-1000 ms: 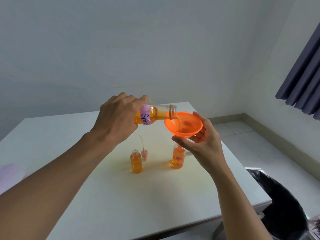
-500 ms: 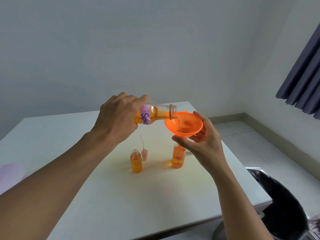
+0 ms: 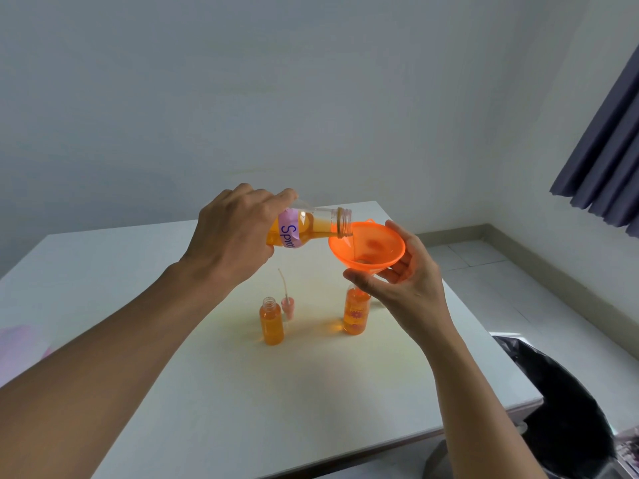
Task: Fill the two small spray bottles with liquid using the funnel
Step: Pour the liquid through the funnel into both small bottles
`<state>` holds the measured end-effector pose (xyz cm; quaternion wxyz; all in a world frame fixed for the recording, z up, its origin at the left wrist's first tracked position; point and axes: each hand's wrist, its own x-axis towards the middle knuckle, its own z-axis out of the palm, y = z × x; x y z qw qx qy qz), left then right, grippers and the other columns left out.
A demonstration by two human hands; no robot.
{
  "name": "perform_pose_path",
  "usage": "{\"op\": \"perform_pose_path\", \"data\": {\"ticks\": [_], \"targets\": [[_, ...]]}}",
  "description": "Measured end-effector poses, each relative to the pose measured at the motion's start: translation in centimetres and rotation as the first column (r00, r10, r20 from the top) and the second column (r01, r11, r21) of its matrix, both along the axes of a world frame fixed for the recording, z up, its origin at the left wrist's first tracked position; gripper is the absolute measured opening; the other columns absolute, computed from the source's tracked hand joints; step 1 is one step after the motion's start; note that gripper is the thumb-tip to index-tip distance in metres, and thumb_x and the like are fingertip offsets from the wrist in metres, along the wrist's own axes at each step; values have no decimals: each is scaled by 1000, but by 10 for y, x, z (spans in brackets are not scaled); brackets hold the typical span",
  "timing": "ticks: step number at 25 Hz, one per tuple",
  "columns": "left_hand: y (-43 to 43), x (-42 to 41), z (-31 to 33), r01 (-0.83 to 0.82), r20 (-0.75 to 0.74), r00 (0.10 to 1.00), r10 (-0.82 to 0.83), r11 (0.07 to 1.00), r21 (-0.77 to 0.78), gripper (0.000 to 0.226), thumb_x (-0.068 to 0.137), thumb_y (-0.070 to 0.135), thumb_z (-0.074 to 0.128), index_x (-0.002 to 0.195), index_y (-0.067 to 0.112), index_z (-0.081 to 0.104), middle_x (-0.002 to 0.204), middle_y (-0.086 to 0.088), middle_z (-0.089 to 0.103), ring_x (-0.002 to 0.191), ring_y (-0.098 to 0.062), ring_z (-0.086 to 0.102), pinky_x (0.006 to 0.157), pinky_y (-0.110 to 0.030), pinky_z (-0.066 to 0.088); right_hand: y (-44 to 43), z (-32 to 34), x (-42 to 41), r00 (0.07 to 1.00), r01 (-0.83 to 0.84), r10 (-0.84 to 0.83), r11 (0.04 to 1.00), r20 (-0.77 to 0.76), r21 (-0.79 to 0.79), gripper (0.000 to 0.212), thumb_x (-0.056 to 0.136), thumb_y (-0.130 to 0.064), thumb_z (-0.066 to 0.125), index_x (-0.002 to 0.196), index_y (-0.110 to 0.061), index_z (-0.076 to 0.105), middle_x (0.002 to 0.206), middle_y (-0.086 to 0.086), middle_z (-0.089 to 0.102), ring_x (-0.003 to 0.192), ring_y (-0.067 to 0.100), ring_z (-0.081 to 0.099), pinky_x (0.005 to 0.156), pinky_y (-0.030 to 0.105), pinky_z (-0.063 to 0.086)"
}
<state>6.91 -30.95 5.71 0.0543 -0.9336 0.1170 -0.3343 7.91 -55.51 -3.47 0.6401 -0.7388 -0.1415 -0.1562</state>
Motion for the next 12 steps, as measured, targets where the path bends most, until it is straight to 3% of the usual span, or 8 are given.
{"op": "perform_pose_path", "data": {"ticks": [5,12], "targets": [[-1,0,0,-1,-6,1000,1,1000,-13,72,63,11,81,128,24,55,98,-1,70,87,-27,57,63,-28,33,1,1,-1,1000,1,-1,1000,1,4,101,56,-39,98,144,-32,50,126,-15,64,106,-1,69,88,23,60],[-2,-1,-2,1,-18,1000,-1,1000,-15,72,64,11,81,129,25,54,99,0,70,88,-27,56,64,-27,33,1,0,1,1000,-2,2,1000,-7,5,100,58,-34,100,144,-32,49,128,-12,65,108,7,71,92,33,61]]}}
